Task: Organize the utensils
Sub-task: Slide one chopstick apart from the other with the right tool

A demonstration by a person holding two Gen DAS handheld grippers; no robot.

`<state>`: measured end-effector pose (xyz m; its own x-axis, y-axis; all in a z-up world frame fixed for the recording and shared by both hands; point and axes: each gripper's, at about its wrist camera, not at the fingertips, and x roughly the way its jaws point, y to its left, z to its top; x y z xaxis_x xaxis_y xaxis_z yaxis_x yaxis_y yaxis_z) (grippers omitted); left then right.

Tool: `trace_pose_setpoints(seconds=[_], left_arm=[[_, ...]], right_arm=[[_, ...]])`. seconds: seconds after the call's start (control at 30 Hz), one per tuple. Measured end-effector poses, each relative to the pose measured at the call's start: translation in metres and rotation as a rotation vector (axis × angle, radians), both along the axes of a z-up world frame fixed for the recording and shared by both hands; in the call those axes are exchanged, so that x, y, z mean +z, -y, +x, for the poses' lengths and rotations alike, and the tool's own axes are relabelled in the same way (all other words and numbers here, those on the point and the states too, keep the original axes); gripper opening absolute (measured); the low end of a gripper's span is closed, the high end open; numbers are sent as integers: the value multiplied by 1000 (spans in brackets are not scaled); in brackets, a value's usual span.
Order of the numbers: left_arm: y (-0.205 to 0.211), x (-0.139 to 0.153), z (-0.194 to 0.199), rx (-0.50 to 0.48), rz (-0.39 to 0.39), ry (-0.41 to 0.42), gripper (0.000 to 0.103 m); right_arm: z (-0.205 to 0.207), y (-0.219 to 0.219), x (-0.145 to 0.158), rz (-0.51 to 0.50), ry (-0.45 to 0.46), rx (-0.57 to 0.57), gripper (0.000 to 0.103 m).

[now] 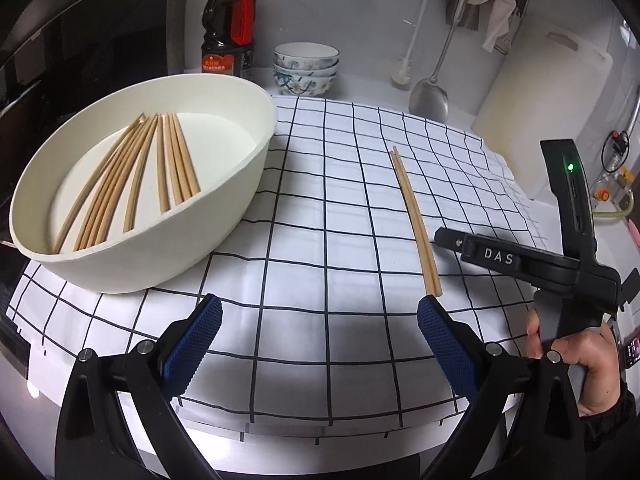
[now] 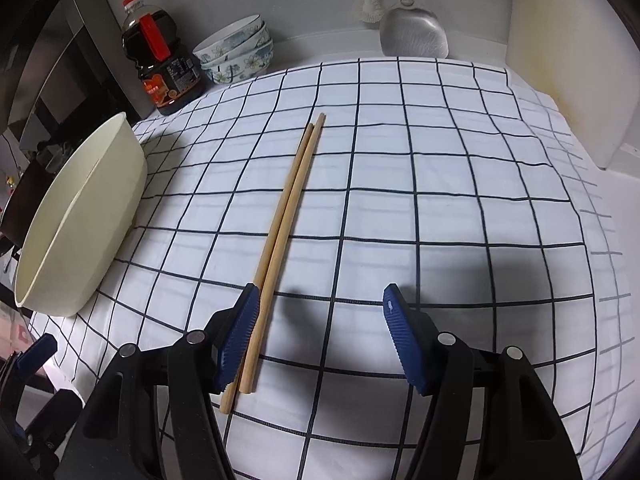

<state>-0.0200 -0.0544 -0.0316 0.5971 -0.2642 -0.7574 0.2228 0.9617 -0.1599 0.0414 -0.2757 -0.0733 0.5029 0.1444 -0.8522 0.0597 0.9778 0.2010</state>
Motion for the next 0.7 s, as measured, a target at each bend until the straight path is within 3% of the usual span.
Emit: trace_pose_setpoints(seconds=[0.3, 0.7], left_arm=[[6, 1, -3, -12, 13, 10, 96], [5, -4, -2, -12, 12, -6, 96]], right_arm=[[1, -7, -4, -30, -8, 18, 63], [-3, -23, -3, -146, 10, 35, 64]])
